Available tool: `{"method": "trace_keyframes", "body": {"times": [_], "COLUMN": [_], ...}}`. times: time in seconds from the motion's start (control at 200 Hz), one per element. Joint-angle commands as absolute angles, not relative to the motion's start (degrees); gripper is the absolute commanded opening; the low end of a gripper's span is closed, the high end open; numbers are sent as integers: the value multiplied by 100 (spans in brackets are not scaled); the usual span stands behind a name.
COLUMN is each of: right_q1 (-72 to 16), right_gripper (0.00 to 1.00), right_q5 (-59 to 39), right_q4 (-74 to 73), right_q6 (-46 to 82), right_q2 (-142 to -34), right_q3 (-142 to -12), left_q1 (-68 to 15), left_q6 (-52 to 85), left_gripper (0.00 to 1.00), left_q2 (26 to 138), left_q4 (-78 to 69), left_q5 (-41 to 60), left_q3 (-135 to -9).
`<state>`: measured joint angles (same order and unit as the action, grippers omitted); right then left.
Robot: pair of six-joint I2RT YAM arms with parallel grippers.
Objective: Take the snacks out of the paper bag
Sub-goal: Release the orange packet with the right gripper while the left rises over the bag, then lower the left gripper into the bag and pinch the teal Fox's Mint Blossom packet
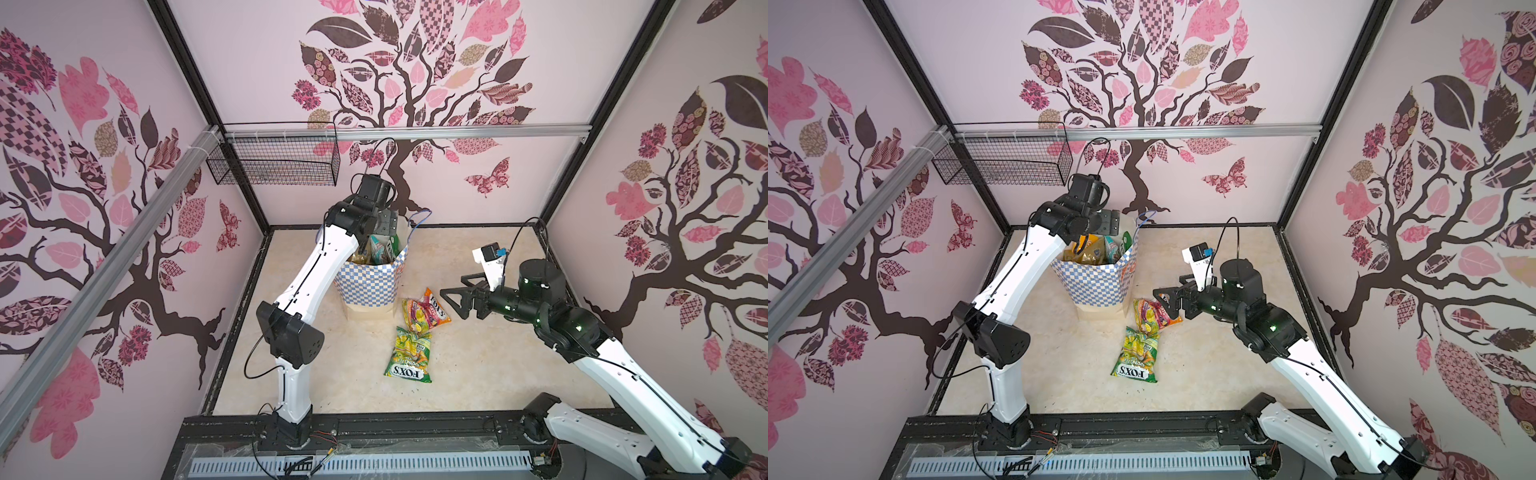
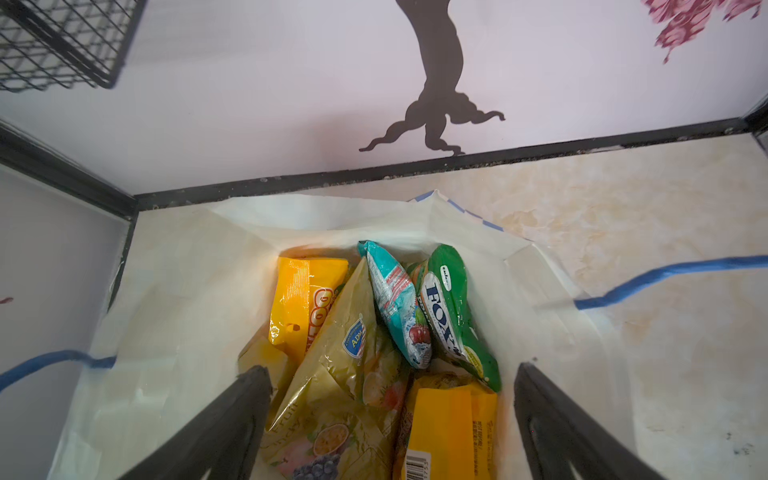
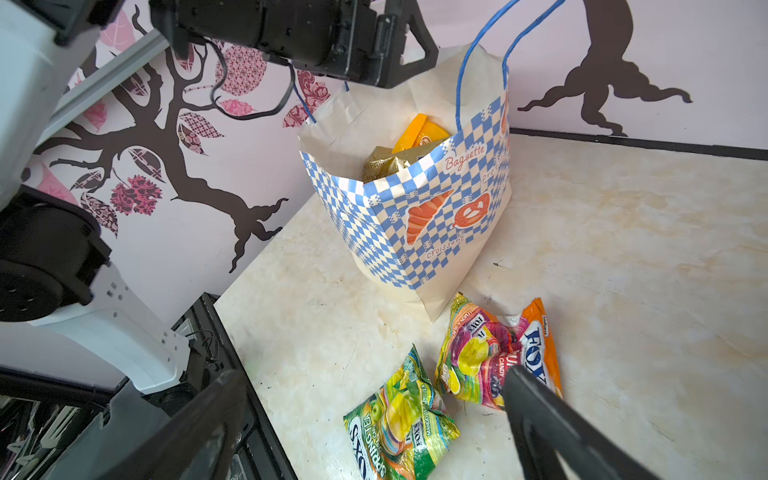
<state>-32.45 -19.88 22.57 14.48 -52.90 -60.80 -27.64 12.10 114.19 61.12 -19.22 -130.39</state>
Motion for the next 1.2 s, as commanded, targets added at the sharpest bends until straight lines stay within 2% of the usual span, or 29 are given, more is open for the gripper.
{"method": "trace_keyframes", "body": {"times": [0.0, 0.4, 1.08, 1.195], "right_q1": [-3243, -3254, -3246, -3245], "right_gripper": [100, 100, 100, 100], "right_q5": [-2127, -2075, -2039, -2030], "right_q4": [2415, 2325, 2416, 2434], "right_q6": [1381, 1473, 1540, 1548], "right_q2": [-5173, -5133, -5160, -5155], "right_q3": [-6356, -6195, -6089, -6092], "left_q1": [-2641, -2417, -2338, -2320], "left_q6": [1111, 1092, 1021, 1034], "left_gripper": [93, 94, 98, 94], "left_q2": [11644, 12302, 13207, 13333], "left_q4": [6644, 7019, 6797, 6731], "left_q5": [-1854, -1313, -650, -677], "left_q3": [-13359, -13261, -12392, -12244]}}
